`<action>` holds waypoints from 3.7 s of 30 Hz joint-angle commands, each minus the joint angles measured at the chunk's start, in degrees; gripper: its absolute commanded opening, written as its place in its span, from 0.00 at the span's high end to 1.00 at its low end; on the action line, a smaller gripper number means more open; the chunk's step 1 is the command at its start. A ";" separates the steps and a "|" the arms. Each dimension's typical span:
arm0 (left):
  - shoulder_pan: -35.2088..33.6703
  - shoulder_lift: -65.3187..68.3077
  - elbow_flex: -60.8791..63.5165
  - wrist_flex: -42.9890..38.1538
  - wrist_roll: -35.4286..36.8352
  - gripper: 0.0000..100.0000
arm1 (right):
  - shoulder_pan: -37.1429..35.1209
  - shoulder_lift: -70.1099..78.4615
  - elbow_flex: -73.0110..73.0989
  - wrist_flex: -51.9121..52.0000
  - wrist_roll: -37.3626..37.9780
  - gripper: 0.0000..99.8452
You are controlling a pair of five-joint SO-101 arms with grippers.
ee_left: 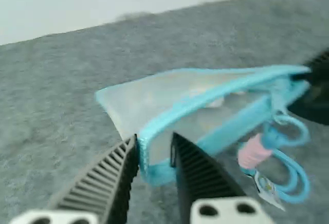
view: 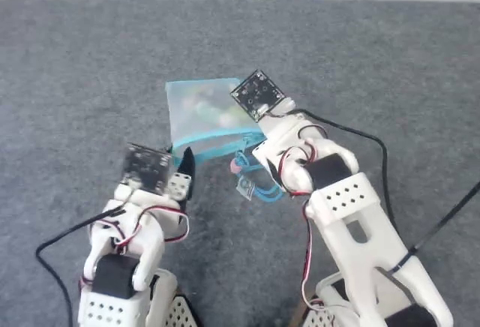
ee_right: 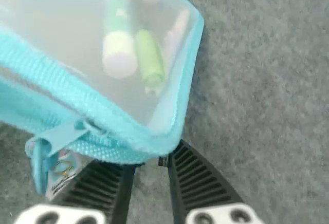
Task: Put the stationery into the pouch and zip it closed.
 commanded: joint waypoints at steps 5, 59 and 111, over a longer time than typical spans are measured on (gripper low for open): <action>10.46 1.05 -0.40 1.23 -5.45 0.92 | -0.04 -0.22 -10.29 6.11 -2.81 0.99; -9.49 1.23 -2.33 -5.19 -1.76 0.99 | -15.87 -19.12 15.65 -4.70 9.14 0.69; 4.04 1.14 -3.82 0.70 -3.34 0.82 | -1.71 5.23 -23.91 15.08 -5.89 0.99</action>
